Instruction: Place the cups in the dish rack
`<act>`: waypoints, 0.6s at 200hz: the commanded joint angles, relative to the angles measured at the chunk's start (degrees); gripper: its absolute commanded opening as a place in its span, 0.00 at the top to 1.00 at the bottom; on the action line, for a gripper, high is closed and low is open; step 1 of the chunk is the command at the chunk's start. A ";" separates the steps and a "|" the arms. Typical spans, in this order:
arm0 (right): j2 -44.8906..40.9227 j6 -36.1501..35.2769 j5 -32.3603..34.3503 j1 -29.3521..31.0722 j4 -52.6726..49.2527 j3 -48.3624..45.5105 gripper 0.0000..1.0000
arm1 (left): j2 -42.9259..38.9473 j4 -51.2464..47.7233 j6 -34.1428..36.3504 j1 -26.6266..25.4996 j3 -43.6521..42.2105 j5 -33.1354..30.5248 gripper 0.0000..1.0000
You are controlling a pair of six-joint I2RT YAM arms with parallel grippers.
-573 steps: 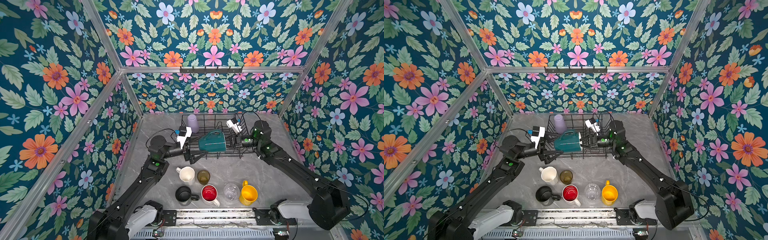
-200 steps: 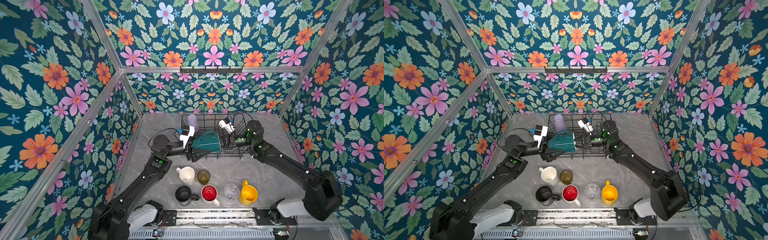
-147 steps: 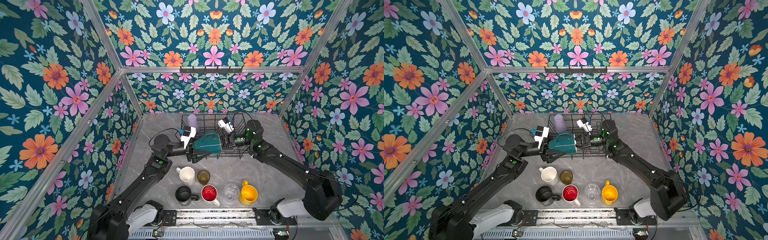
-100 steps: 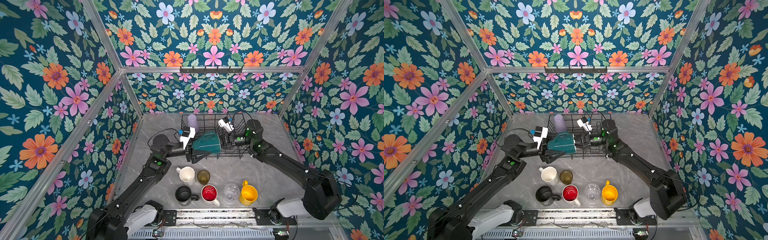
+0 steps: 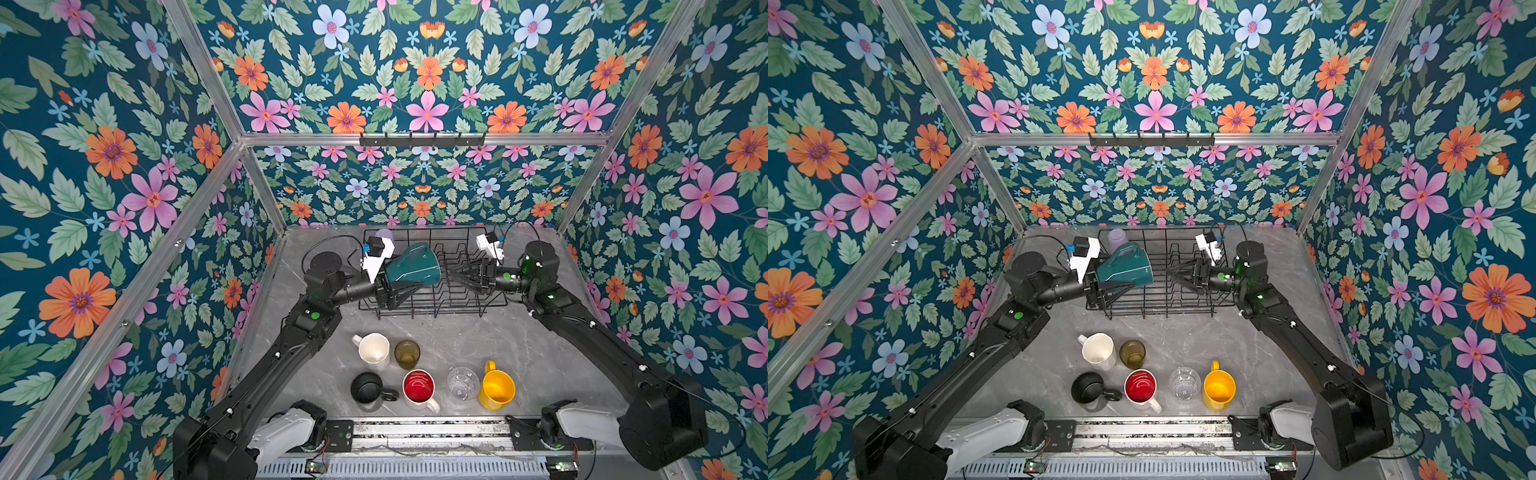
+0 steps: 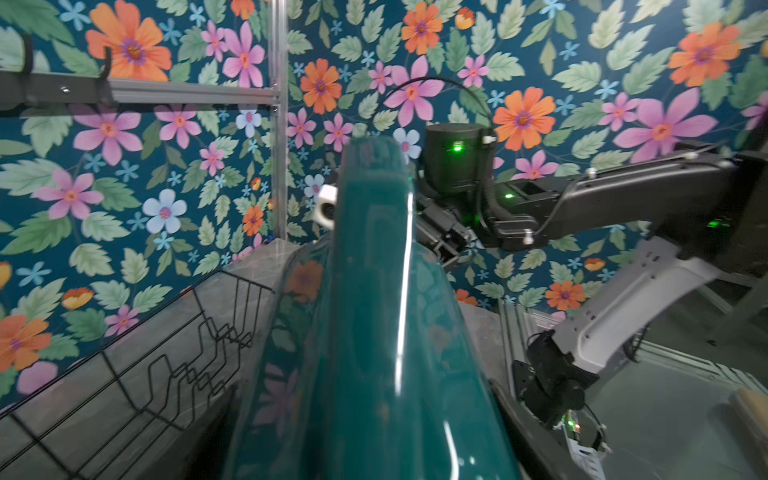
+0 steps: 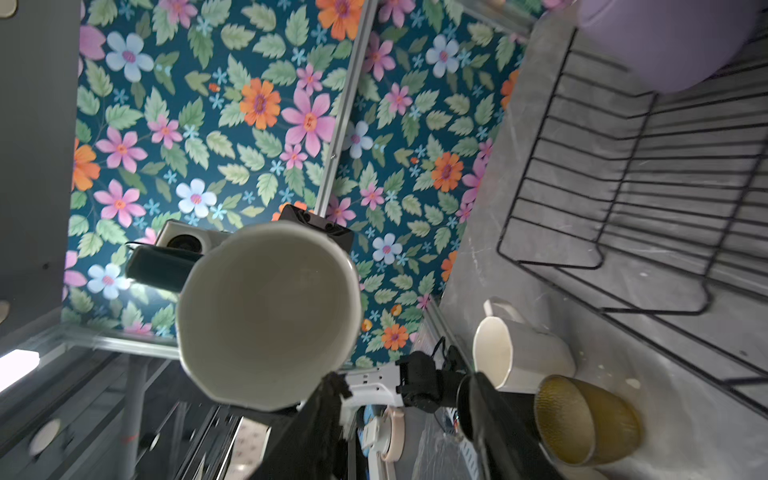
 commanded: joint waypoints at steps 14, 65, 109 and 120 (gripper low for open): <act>-6.23 -12.12 13.95 -1.94 -17.52 -0.49 0.32 | 5.04 -12.56 3.86 0.02 7.52 -11.12 1.00; -13.00 -18.60 24.79 -1.95 -23.07 -2.25 0.07 | 16.18 -28.44 5.72 0.02 21.03 -19.75 1.00; -15.01 -22.06 27.25 -1.96 -25.39 -2.36 0.01 | 25.25 -41.73 6.79 -0.43 31.36 -28.65 1.00; -15.26 -22.37 27.67 -2.03 -25.53 -2.37 0.01 | 26.91 -44.07 6.91 -0.73 32.90 -31.49 1.00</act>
